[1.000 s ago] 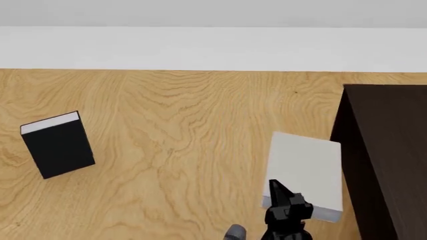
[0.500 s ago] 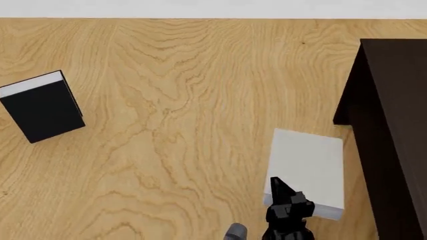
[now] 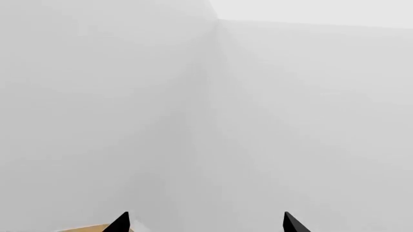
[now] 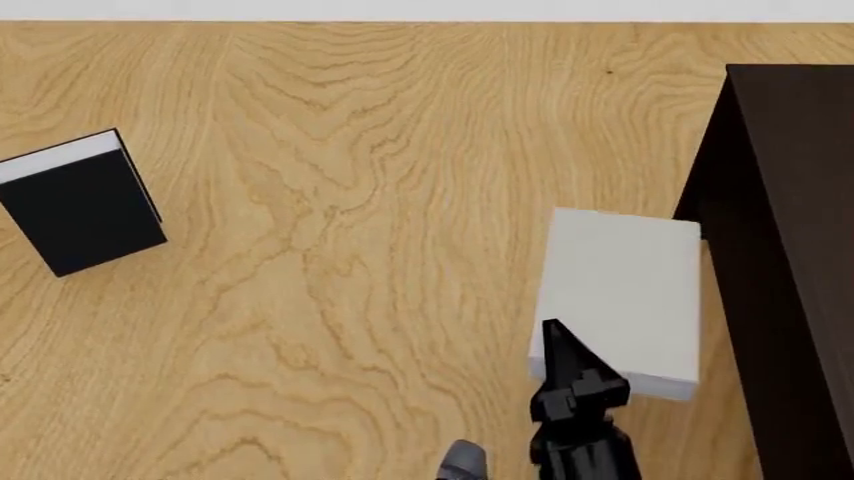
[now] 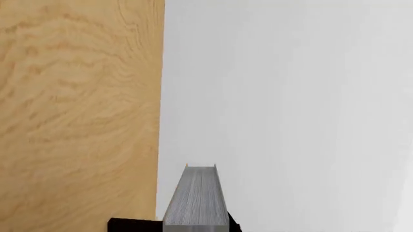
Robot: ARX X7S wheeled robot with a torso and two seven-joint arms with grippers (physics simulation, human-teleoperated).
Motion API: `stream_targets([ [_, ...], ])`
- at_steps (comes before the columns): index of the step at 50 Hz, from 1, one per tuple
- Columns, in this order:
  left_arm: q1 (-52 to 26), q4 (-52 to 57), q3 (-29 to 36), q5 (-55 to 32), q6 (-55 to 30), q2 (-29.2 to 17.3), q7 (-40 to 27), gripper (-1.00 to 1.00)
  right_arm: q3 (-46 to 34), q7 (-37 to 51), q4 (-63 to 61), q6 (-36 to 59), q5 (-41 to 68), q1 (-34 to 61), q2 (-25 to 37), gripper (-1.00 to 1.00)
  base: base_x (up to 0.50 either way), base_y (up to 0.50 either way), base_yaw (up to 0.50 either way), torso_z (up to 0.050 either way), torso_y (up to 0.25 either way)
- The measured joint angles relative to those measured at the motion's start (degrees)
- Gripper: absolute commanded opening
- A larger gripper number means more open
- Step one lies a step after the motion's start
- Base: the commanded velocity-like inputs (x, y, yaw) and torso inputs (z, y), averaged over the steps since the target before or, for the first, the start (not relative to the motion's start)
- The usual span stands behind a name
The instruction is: Pick up the book on the right and place it on the cabinet shelf.
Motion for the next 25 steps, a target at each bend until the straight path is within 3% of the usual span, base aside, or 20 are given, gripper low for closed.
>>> stream_targets([
  [25,-0.3,-0.1,0.1,0.0,-0.3,0.1,0.2,1.0,1.6,2.8,4.3,-1.6,-1.6,-1.8,1.0,-1.0,0.0,0.0,0.0,0.0,0.001],
])
